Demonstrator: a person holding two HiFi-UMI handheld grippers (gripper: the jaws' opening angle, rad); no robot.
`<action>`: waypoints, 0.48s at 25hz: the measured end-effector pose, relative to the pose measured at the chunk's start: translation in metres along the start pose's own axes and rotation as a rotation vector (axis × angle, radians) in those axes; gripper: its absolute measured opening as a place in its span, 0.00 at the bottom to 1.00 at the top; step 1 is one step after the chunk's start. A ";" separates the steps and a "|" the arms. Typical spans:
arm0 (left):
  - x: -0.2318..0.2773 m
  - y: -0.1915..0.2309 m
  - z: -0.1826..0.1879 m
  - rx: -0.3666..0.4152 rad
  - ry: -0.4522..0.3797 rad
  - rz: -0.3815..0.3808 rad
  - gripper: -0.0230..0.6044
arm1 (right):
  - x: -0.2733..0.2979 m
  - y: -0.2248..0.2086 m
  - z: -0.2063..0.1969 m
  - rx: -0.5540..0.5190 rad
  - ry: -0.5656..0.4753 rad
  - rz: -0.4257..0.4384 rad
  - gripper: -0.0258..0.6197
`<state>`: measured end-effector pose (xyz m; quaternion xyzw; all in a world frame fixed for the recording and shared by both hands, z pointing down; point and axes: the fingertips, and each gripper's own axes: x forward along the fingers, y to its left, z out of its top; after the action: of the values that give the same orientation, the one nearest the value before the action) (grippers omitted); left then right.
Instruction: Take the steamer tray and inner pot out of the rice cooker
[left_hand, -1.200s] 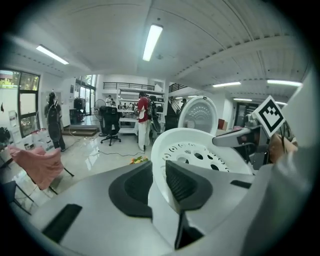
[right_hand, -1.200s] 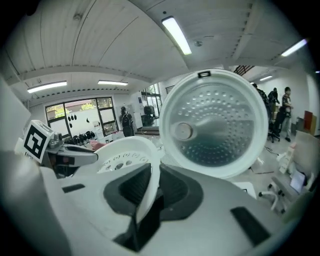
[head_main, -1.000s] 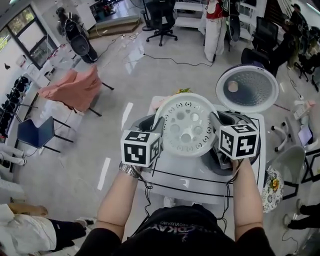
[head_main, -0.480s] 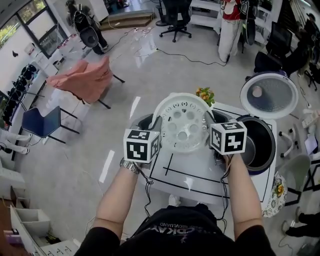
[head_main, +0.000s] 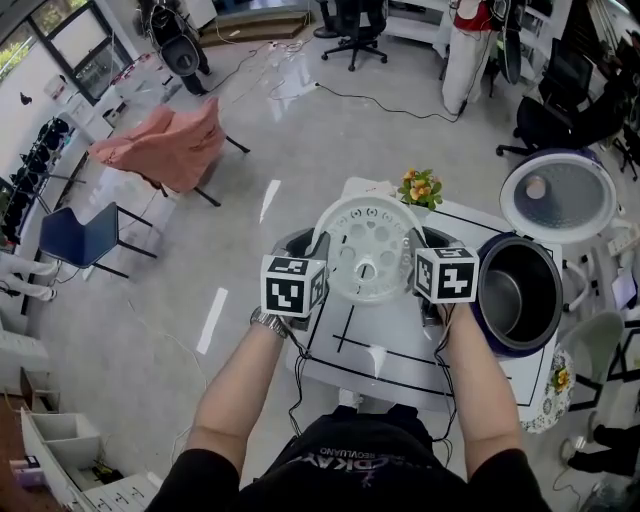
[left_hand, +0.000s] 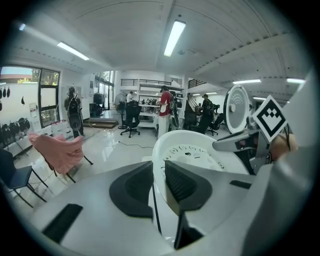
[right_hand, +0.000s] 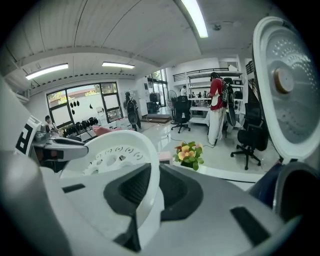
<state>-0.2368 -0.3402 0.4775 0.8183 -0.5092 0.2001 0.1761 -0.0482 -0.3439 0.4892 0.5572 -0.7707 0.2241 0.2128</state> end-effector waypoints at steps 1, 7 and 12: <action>0.005 0.002 -0.005 -0.001 0.009 0.000 0.16 | 0.006 -0.001 -0.004 0.000 0.006 -0.005 0.12; 0.037 0.011 -0.033 -0.007 0.063 0.003 0.15 | 0.038 -0.010 -0.033 0.014 0.068 -0.028 0.12; 0.058 0.014 -0.054 -0.026 0.098 -0.005 0.15 | 0.059 -0.018 -0.052 0.025 0.118 -0.036 0.12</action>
<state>-0.2340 -0.3642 0.5542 0.8064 -0.5003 0.2331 0.2121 -0.0443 -0.3634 0.5671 0.5594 -0.7439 0.2623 0.2547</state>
